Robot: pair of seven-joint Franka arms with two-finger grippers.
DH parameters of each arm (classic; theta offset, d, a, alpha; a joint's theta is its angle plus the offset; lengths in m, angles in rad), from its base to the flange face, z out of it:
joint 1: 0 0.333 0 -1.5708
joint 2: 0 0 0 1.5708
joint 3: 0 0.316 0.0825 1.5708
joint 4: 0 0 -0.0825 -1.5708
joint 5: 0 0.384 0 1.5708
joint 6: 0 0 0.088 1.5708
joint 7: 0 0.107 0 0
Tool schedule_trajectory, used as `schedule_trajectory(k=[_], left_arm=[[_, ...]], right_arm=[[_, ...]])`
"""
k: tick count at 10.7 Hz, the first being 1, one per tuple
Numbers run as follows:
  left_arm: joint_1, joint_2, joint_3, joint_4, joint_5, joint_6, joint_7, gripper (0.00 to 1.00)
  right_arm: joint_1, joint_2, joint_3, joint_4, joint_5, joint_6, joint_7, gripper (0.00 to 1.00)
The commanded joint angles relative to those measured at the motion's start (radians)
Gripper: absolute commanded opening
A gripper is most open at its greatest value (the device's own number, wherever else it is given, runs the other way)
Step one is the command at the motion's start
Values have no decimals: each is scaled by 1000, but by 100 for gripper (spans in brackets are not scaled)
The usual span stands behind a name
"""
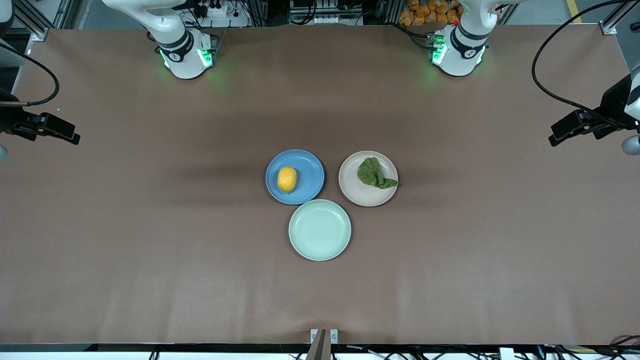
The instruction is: Pick lemon and lettuce from blue and beige plates
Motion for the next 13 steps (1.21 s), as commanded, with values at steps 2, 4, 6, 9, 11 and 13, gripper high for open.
schedule_trajectory(k=[2, 4, 6, 9, 11, 13], left_arm=[[2, 1, 6, 0, -17, -10, 36, 100], [2, 27, 6, 0, -17, -9, 39, 100], [-7, 44, 1, -9, -32, 4, 25, 100], [-12, 68, -37, -73, -107, 69, -114, 100], [-15, 108, -109, -81, -103, 88, -262, 100], [-39, 149, -146, -87, -95, 110, -338, 100]], right_arm=[[2, 7, -3, 17, -11, -15, -3, 100], [2, 8, -3, 17, -11, -15, -3, 100], [5, 8, -2, 17, 0, -13, 0, 100], [14, 35, 0, 17, 17, -33, -3, 100], [22, 59, 0, 17, 56, -47, 0, 100], [53, 72, 0, 17, 87, -55, 7, 100]])
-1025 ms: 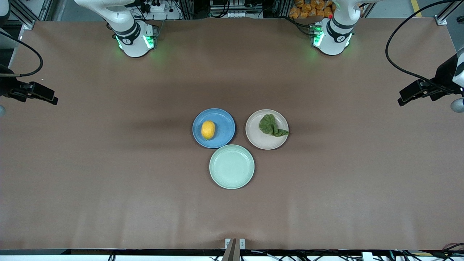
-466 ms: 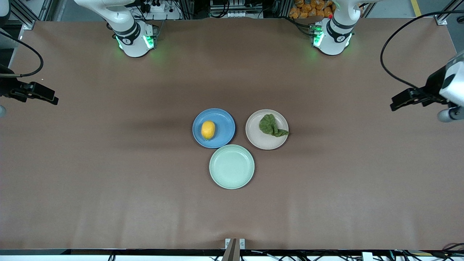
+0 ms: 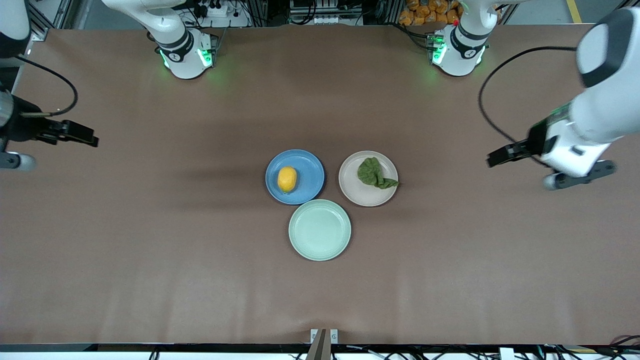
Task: Pick lemon and lettuce from blue and beige plates
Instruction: 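Reach the right gripper to the lemon while the left gripper reaches the lettuce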
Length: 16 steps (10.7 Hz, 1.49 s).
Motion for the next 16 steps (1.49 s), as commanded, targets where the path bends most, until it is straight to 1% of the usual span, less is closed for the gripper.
schedule_trajectory(k=[1, 2, 3, 5, 6, 8, 10, 12, 13, 14, 16], left_arm=[[-48, 47, -17, -12, -8, 29, -112, 100], [-82, 70, -16, -25, -7, 40, -173, 100], [-119, 87, -16, -55, 9, 79, -245, 100], [-198, 125, -17, -130, 24, 205, -424, 100], [-237, 165, -17, -140, 24, 245, -474, 100], [-271, 243, -17, -140, 24, 302, -561, 100], [-317, 320, -16, -140, 26, 360, -652, 100], [-340, 384, -16, -140, 59, 426, -715, 100], [-360, 416, -16, -140, 76, 460, -749, 100], [-370, 443, -16, -140, 104, 489, -778, 100], [-370, 472, -17, -138, 115, 515, -789, 100]], right_arm=[[56, 32, -7, 19, 36, -8, 9, 100], [81, 59, -5, 19, 37, 9, 9, 100], [111, 107, -5, 19, 42, 49, 9, 100], [182, 179, -5, 19, 45, 145, 46, 100], [215, 217, -5, 19, 68, 182, 101, 100], [298, 292, -7, 19, 94, 245, 225, 100], [354, 351, -7, 19, 120, 290, 290, 100], [397, 386, -5, 13, 126, 351, 363, 100], [427, 400, -5, -6, 145, 406, 418, 100], [446, 402, -5, -44, 152, 467, 454, 100], [496, 412, -5, -108, 154, 570, 517, 100]])
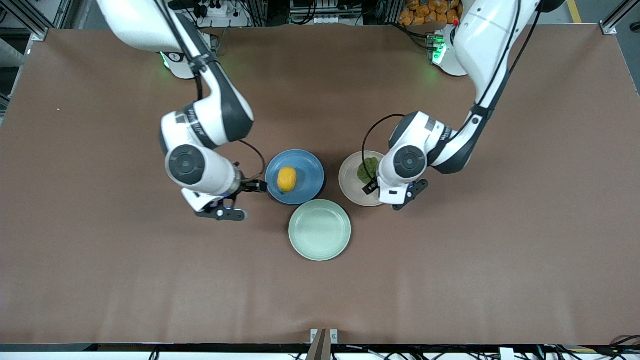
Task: Pick lemon and lettuce from blue and beige plates
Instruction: 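Reach the right gripper to the lemon while the left gripper reaches the lettuce, then lower and close the right gripper on the lemon while the left grasps lettuce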
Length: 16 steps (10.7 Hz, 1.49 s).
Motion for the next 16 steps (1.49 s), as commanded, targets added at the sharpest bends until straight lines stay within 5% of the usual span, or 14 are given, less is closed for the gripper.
schedule_trajectory(k=[1, 4, 10, 13, 14, 16], left_arm=[[-5, 23, 4, 12, 29, 14, -33, 100], [-5, 33, 4, -3, 31, 14, -33, 100], [-2, 49, 2, 0, 23, 21, -37, 56], [-3, 59, 4, 5, 16, 43, -37, 41], [-2, 69, 4, 6, 13, 60, -39, 40], [-3, 72, 4, 11, -9, 71, -40, 18]], right_arm=[[61, 18, -8, -59, 24, 95, 86, 100], [110, 63, -8, -78, 24, 167, 143, 100], [196, 95, -8, -189, 22, 345, 235, 100], [225, 118, -10, -192, 22, 376, 259, 100], [225, 126, -10, -192, 21, 377, 257, 97], [222, 129, -10, -192, 15, 376, 246, 64]])
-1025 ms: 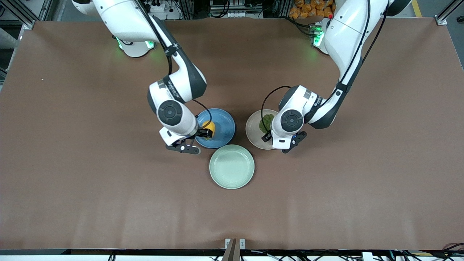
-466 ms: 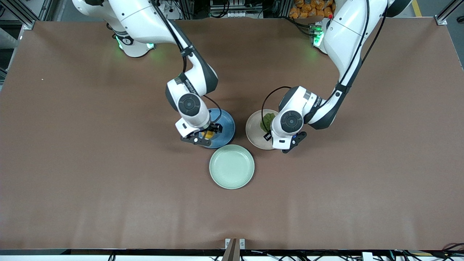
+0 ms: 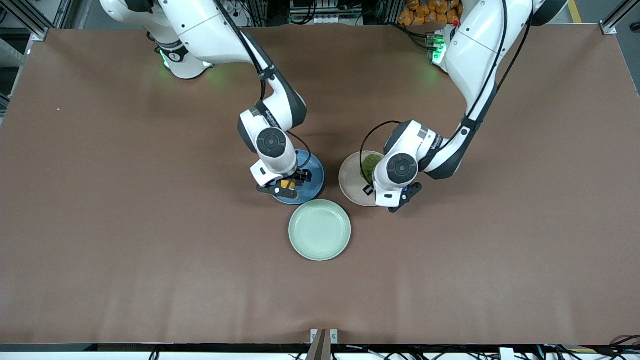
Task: Pick lemon and lettuce from blue and beige plates
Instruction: 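Lower and close the right gripper on the lemon while the left grasps lettuce, then lift the lemon with the right gripper while the left gripper lifts lettuce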
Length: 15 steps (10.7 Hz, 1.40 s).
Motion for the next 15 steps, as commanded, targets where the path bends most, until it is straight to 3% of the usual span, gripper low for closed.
schedule_trajectory(k=[1, 2, 3, 5, 10, 15], left_arm=[[-4, 18, 0, 22, -17, 23, -30, 10], [-4, 28, 0, 34, -19, 25, -30, 9], [-3, 31, 0, 43, -20, 25, -30, 9], [-6, 33, 0, 55, -20, 25, -30, 2], [-35, 13, -2, 92, -30, 22, -103, 0], [-1, -177, 9, 94, -4, -134, -82, 0]], right_arm=[[7, 2, -9, -3, 2, 11, 2, 47], [7, 1, -9, -1, -8, 5, -13, 33], [2, 1, -9, 3, -13, 1, -59, 26], [-8, -10, -10, 19, -13, -14, -71, 18], [-100, -24, -13, 148, -14, -276, -192, 19], [-197, -78, -85, 163, -31, -416, -474, 22]])
